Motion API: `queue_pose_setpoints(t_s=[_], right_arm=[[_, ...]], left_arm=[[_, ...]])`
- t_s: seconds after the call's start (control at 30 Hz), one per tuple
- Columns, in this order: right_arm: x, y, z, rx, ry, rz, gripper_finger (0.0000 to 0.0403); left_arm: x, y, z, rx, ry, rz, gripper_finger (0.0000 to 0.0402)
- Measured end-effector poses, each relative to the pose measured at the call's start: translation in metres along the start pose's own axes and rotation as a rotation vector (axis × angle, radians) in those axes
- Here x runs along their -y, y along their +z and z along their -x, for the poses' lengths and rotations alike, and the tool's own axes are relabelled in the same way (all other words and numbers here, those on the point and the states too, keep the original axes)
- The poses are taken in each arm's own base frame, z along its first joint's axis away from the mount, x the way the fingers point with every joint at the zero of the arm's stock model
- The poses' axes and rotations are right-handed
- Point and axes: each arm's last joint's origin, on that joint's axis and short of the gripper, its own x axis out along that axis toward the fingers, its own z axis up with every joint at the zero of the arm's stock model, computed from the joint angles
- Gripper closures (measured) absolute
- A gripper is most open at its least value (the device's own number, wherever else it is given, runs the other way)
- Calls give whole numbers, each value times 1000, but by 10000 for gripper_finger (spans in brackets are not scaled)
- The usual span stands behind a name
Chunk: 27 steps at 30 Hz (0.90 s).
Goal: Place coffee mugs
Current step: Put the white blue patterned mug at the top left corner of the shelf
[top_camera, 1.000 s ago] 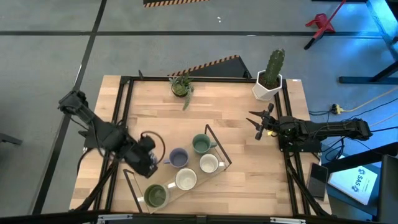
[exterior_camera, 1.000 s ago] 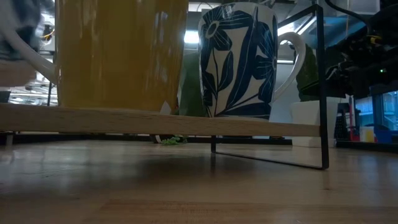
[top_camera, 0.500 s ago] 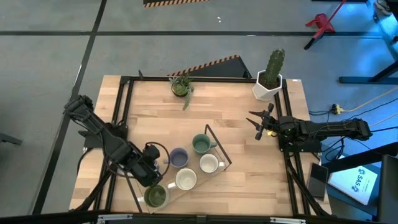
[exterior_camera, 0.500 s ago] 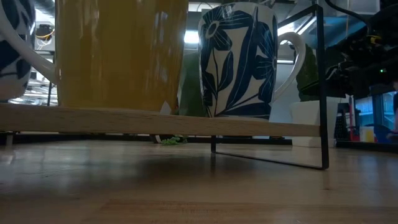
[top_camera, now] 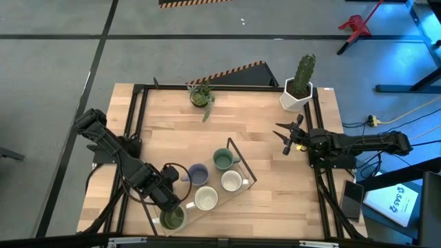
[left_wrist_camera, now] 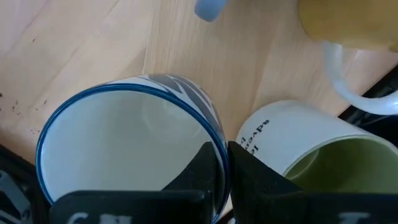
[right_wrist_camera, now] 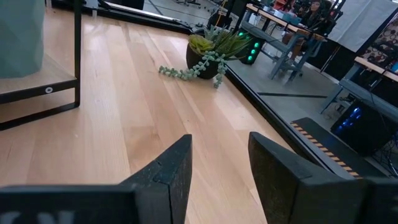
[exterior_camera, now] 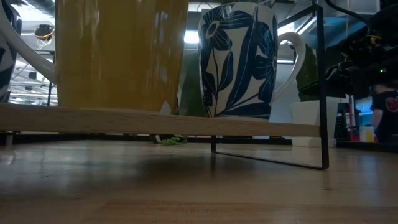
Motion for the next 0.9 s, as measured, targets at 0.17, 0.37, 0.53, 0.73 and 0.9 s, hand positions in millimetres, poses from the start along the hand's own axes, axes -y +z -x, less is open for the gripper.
queue_pose_setpoints(t_s=[0.17, 0.37, 0.53, 0.73, 0.9], right_arm=[[0, 0, 0, 0, 0, 1, 260], [0, 0, 0, 0, 0, 2, 260], [0, 0, 0, 0, 0, 2, 260], [0, 0, 0, 0, 0, 2, 260], [0, 0, 0, 0, 0, 2, 260]], left_arm=[[-2, -1, 0, -27, 17, -2, 385], [-2, -1, 0, -27, 21, -3, 383], [-2, -1, 0, -28, 21, -3, 373], [2, -1, 0, -26, -21, -17, 370], [2, -1, 0, -25, -27, -19, 363]])
